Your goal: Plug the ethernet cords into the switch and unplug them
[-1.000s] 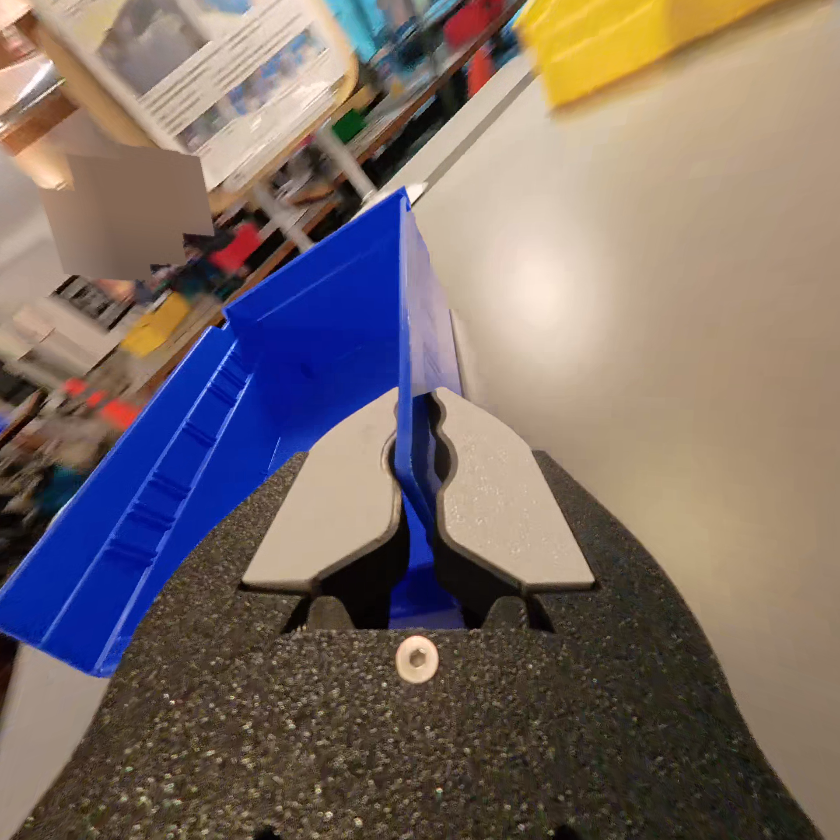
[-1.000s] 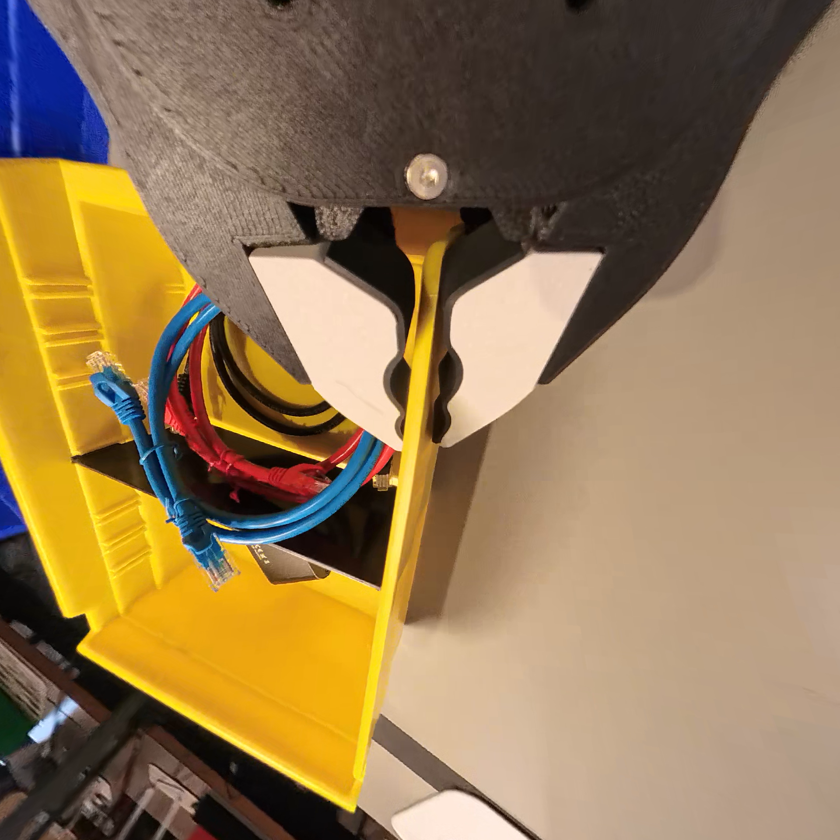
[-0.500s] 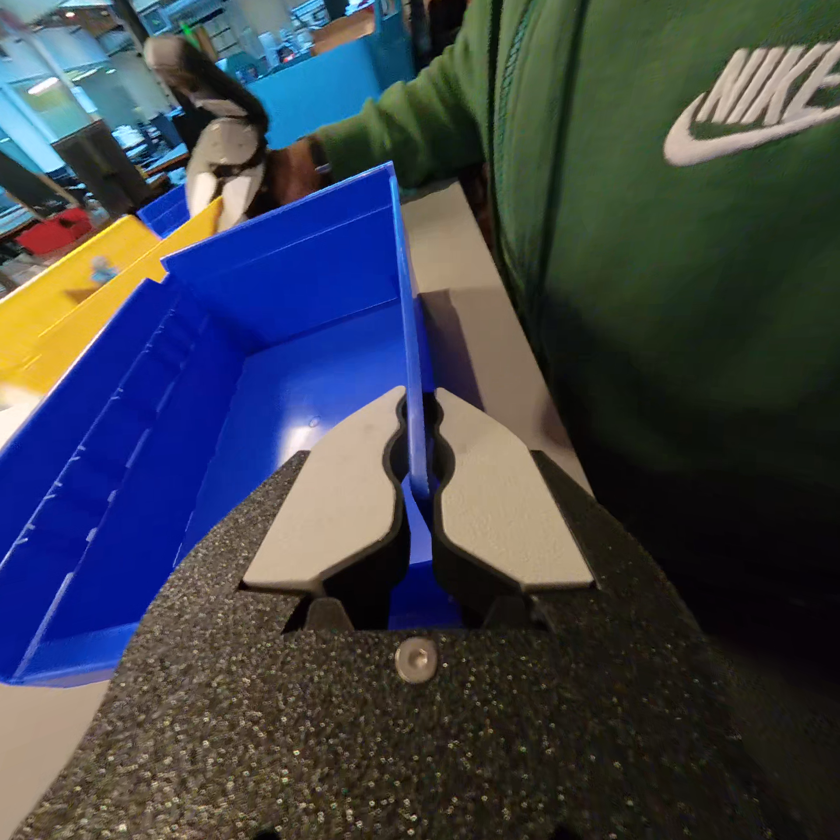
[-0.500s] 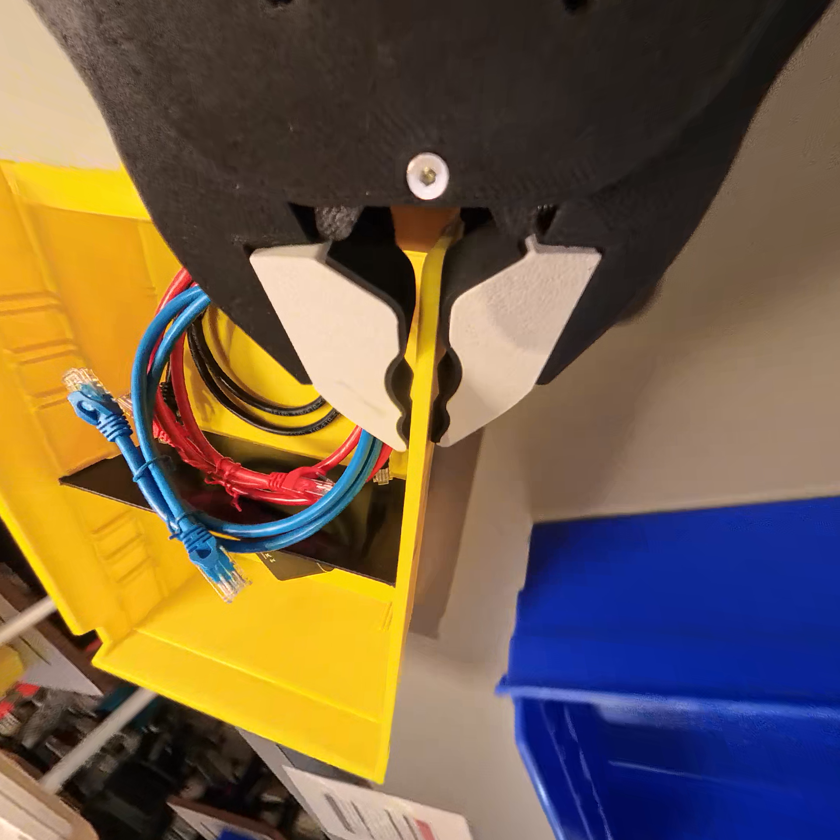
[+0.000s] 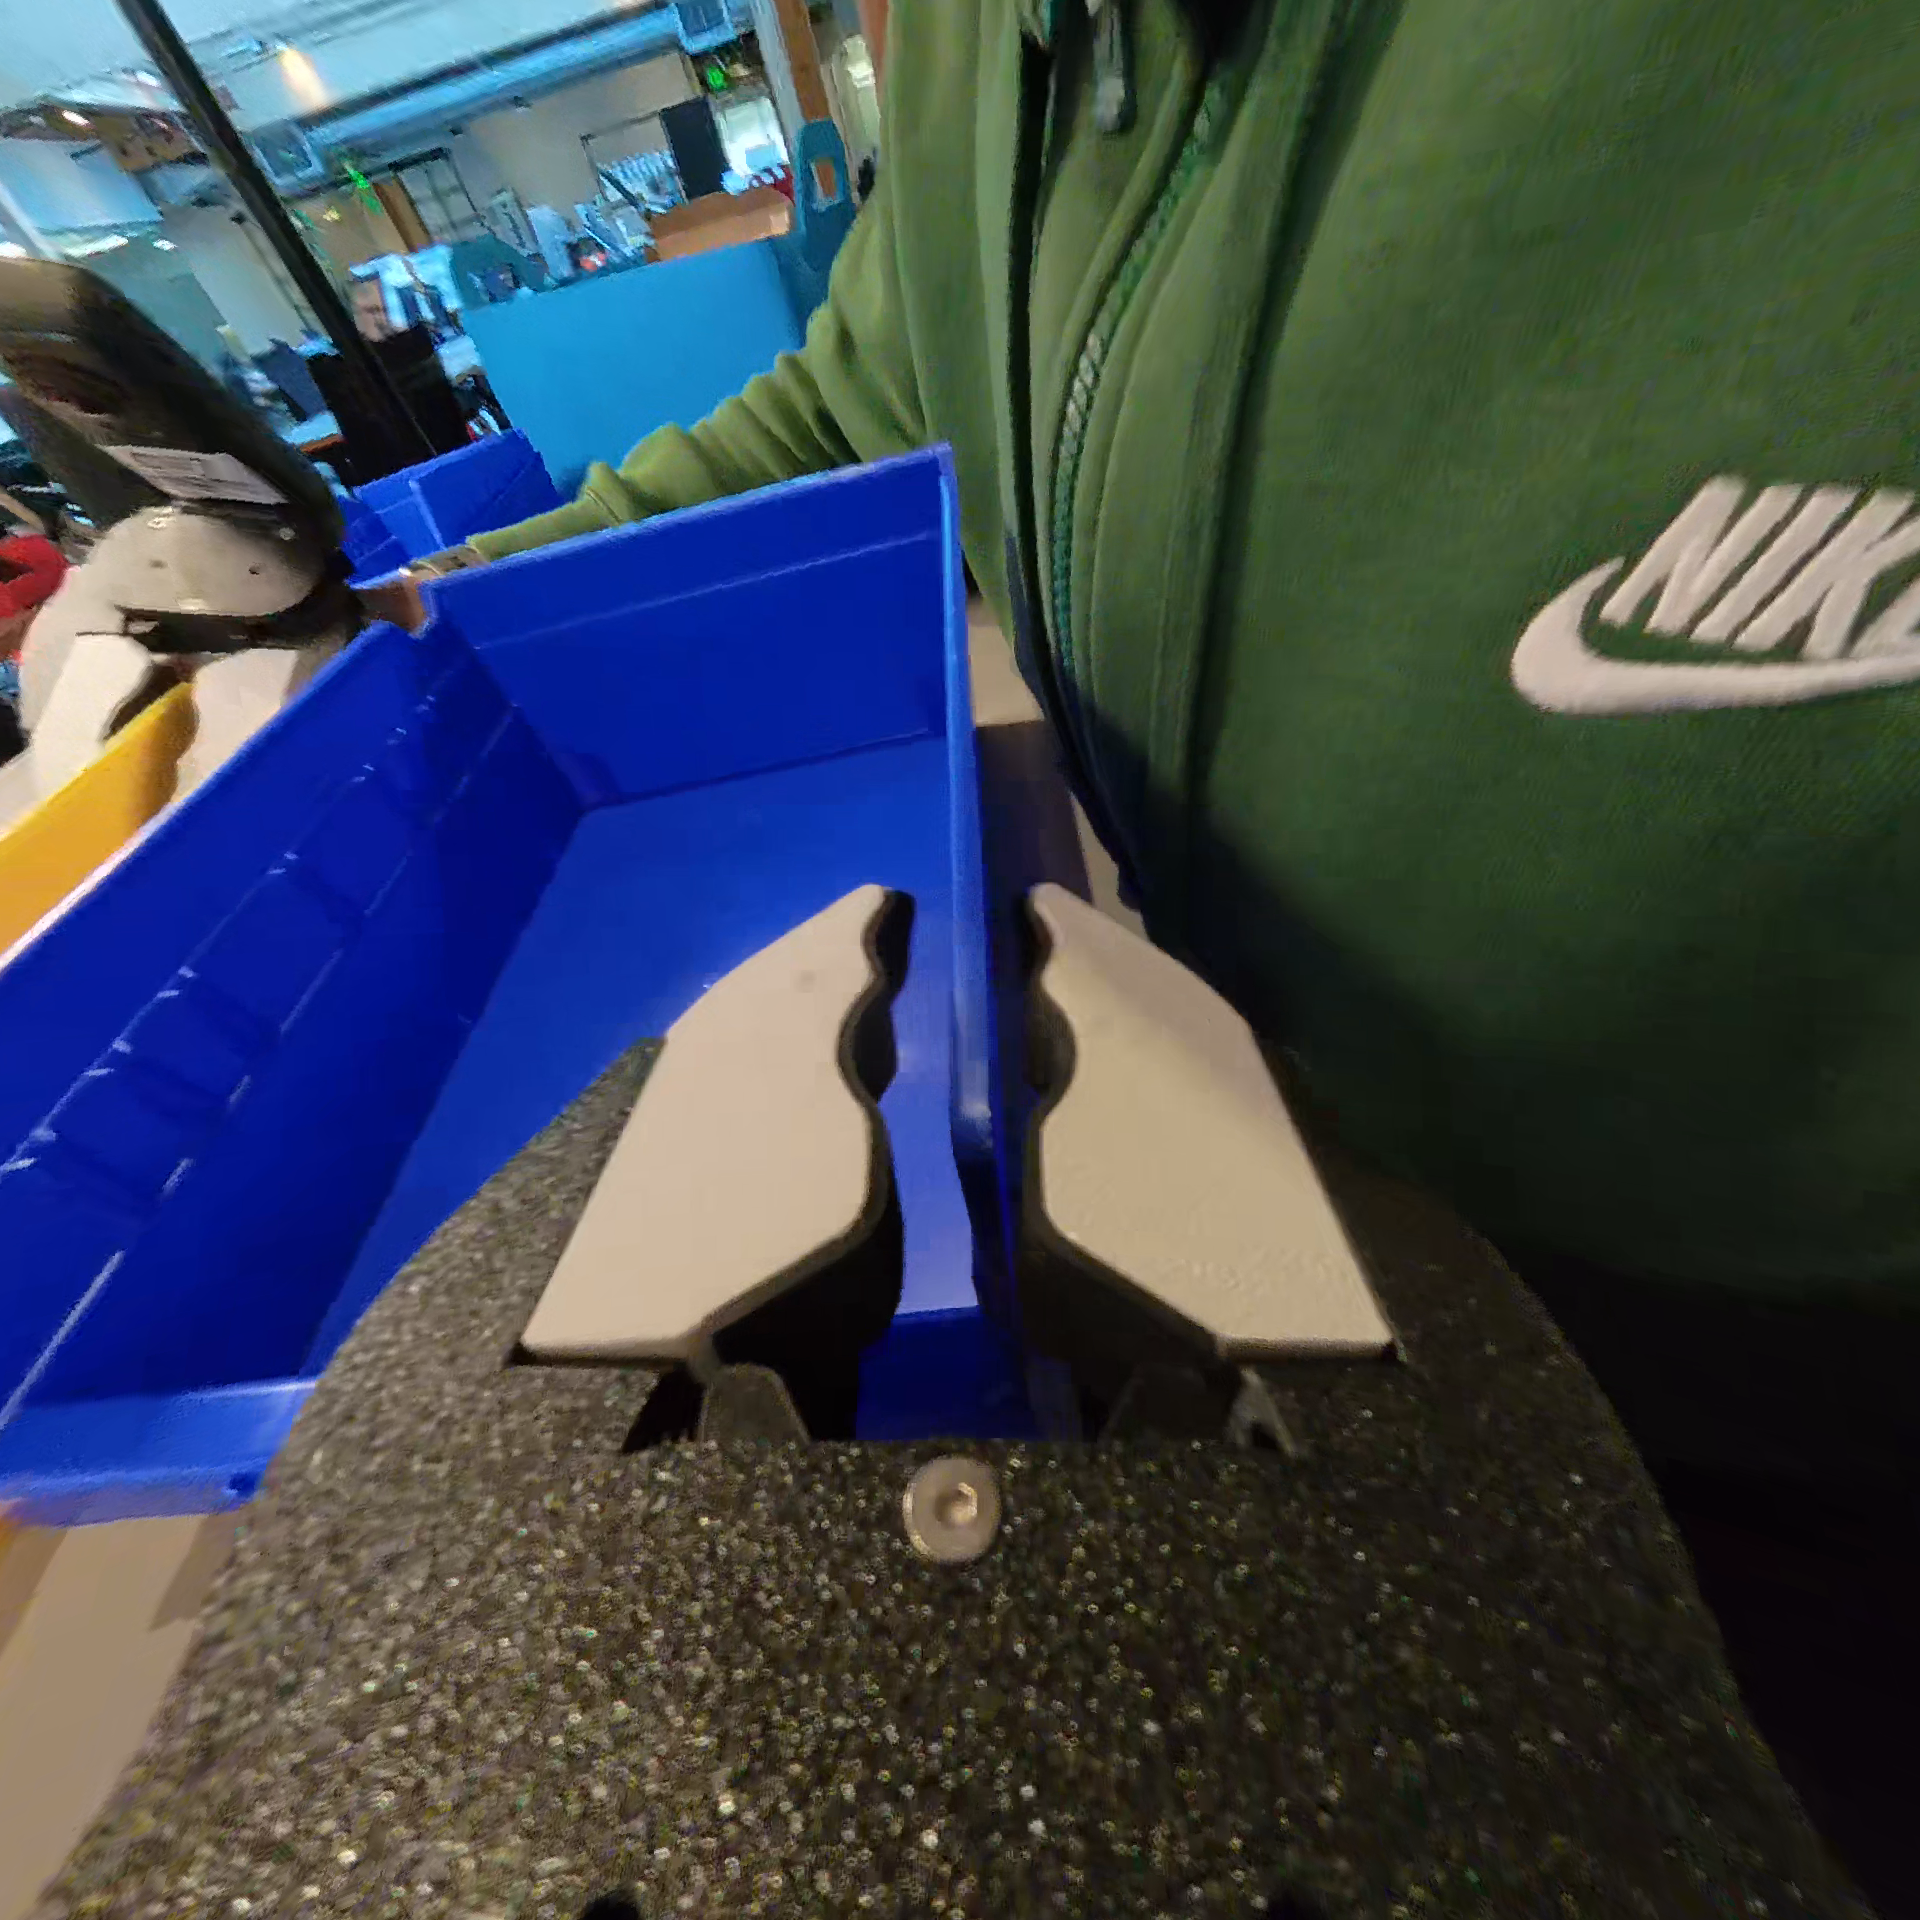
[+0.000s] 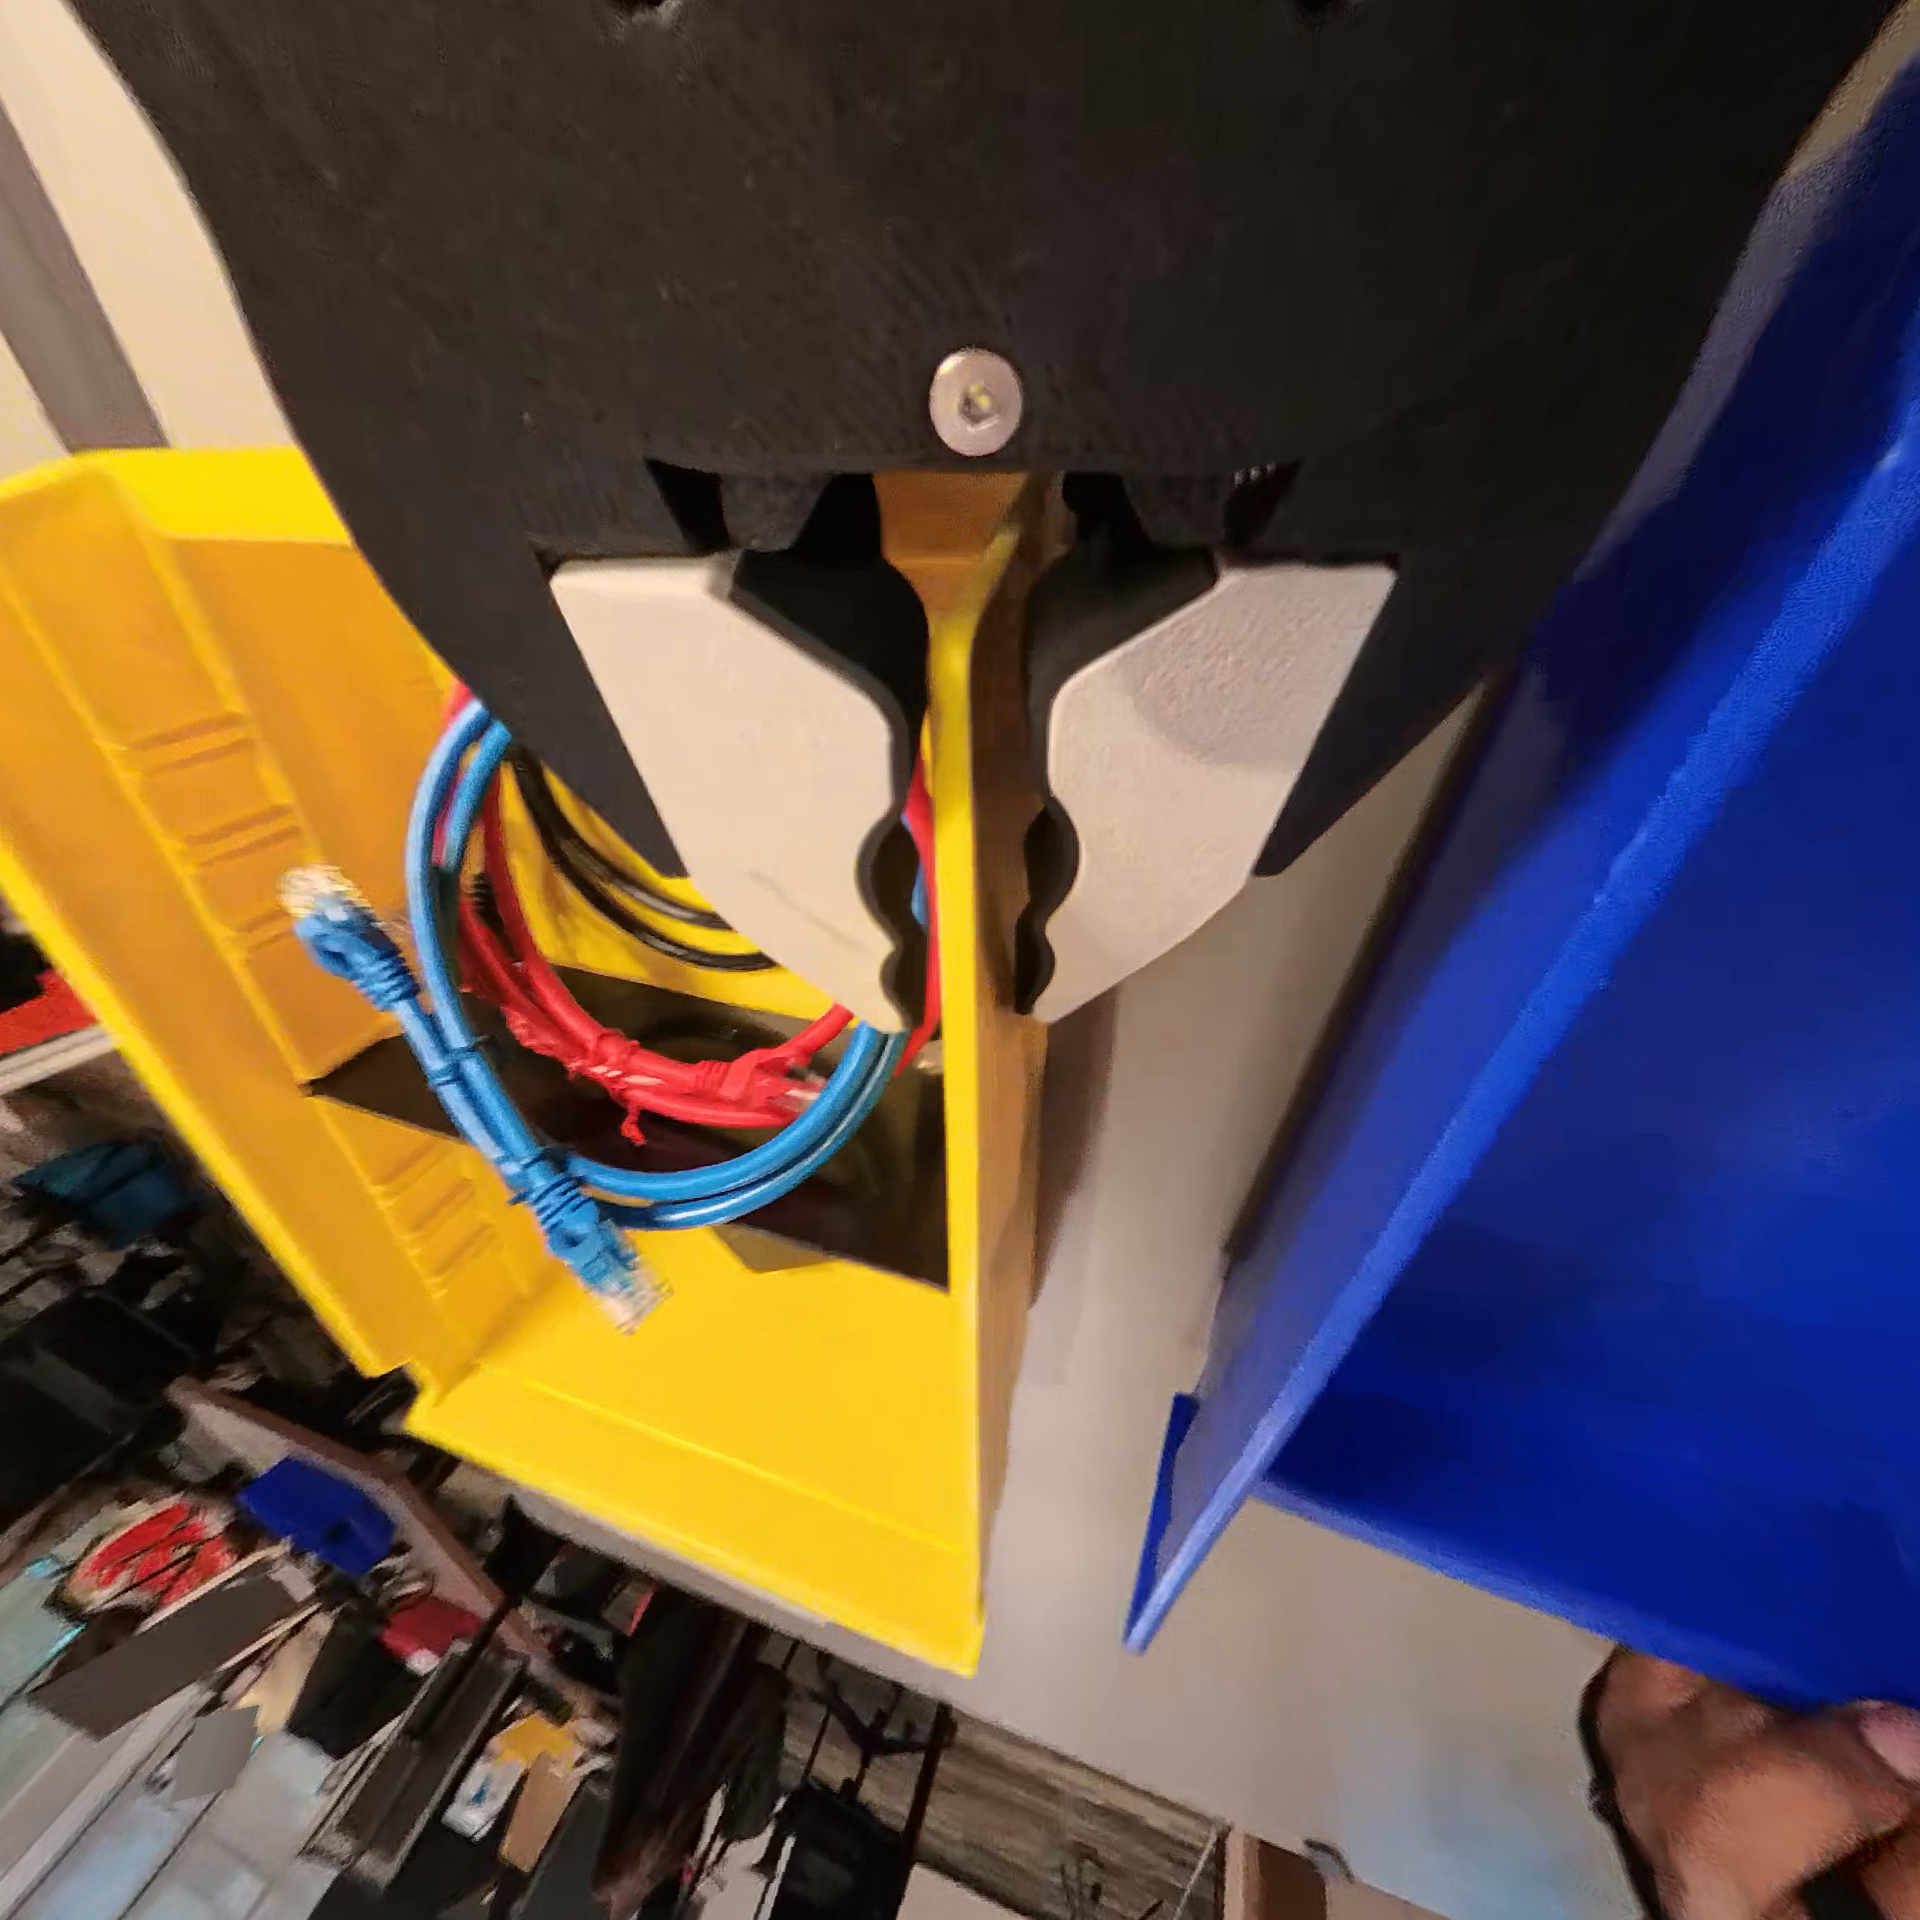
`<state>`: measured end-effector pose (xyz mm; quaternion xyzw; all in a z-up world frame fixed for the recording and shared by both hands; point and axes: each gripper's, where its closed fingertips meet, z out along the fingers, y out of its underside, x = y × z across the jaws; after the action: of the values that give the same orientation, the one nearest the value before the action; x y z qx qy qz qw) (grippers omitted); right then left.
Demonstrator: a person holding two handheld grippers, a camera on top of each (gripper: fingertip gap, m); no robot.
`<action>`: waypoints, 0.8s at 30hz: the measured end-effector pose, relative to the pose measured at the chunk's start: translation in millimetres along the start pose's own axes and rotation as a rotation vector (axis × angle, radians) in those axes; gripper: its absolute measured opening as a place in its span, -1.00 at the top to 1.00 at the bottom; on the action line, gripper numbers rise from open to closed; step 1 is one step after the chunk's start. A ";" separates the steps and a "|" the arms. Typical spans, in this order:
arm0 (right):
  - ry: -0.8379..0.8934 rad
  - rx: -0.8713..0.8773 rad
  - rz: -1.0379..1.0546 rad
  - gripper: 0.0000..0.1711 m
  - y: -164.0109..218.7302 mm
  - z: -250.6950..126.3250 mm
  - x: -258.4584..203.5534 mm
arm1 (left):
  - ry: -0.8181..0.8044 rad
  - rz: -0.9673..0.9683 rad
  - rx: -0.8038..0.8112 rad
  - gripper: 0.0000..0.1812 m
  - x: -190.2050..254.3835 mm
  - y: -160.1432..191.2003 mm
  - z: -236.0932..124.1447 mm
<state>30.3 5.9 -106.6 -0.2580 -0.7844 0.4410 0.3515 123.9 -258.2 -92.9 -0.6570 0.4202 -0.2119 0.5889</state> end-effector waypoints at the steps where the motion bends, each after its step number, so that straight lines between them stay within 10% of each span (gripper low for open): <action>1: 0.030 0.026 -0.013 0.78 -6.0 -3.4 3.5 | -0.014 -0.006 0.022 0.70 -1.4 -5.5 -3.8; 12: 0.392 -0.081 0.010 0.64 -10.0 -92.0 54.9 | -0.434 -0.153 0.226 0.40 -124.1 -59.0 -79.4; 17: 0.436 -0.186 0.376 0.47 -5.7 -134.4 33.4 | -0.791 -0.527 0.013 0.30 -236.5 -2.4 -109.4; 24: 0.261 -0.225 0.711 0.08 -35.6 -129.9 -74.2 | -0.786 -0.945 -0.172 0.01 -311.0 74.6 -92.2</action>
<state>174.2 2.2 -52.2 -0.6046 -0.6382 0.4100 0.2432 -143.2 -60.2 -76.6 -0.8462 -0.1489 -0.1572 0.4869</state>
